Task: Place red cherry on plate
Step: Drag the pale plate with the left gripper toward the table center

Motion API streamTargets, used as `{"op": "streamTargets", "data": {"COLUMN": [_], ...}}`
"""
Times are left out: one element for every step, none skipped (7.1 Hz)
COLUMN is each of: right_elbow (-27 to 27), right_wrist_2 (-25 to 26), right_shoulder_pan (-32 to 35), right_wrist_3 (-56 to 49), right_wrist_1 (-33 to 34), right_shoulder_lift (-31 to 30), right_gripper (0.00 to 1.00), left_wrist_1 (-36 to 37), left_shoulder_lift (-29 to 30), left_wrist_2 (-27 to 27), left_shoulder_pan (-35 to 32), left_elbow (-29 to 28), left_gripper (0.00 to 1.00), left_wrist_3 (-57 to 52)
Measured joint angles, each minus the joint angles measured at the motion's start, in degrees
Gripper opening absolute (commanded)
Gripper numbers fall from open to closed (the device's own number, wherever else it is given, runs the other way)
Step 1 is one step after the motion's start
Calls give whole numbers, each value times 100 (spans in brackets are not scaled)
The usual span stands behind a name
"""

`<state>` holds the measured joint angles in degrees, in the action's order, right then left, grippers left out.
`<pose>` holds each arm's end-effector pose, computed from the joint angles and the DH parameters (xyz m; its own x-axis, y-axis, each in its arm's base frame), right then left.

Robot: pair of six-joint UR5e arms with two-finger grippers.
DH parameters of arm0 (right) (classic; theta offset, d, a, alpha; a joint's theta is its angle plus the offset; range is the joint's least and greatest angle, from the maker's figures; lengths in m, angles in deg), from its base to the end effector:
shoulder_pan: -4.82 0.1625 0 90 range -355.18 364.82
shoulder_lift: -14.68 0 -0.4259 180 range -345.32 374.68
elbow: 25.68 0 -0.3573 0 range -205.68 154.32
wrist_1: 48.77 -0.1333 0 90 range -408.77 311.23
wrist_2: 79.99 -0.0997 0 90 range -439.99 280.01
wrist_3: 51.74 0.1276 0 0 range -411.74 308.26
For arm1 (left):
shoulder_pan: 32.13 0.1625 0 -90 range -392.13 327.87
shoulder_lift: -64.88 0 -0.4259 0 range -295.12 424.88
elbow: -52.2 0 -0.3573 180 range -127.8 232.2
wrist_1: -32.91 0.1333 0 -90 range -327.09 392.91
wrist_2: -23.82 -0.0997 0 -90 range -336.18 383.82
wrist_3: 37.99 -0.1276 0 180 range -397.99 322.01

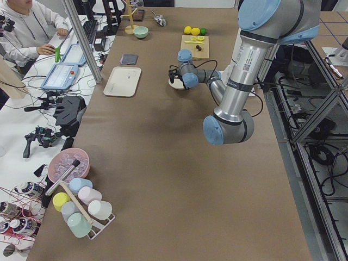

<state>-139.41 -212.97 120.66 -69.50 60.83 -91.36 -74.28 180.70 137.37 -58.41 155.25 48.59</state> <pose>0.1788 -0.2630 0.6359 0.6988 0.1556 0.6982 -0.2240 0.9746 0.0069 0.5162 -0.3467 0.3043 0.5062 -0.1890 -0.8415 0.0786 0.9817 -0.1732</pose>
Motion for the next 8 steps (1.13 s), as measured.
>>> {"op": "streamTargets", "data": {"right_elbow": [-7, -13, -15, -20, -23, -25, -26, -26], "right_wrist_2": [0, 0, 0, 0, 0, 0, 0, 0], "right_shoulder_pan": [0, 2, 5, 7, 8, 8, 8, 9], "right_wrist_3": [0, 0, 0, 0, 0, 0, 0, 0], "right_wrist_1": [0, 0, 0, 0, 0, 0, 0, 0], "right_shoulder_lift": [6, 6, 1, -4, -9, -11, -13, -16], "right_gripper": [100, 100, 100, 100, 100, 100, 100, 100], "left_wrist_1": [3, 4, 4, 3, 1, 0, -2, -3], "left_shoulder_lift": [19, 58, 123, 168, 196, 227, 274, 329], "left_wrist_2": [-140, -238, -298, -346, -364, -368, -369, -368], "left_shoulder_pan": [177, 296, 347, 366, 364, 341, 296, 250], "left_elbow": [-29, -73, -137, -197, -234, -270, -322, -383], "left_gripper": [0, 0, 0, 0, 0, 0, 0, 10], "left_wrist_3": [59, 85, 97, 100, 96, 87, 73, 61]}}
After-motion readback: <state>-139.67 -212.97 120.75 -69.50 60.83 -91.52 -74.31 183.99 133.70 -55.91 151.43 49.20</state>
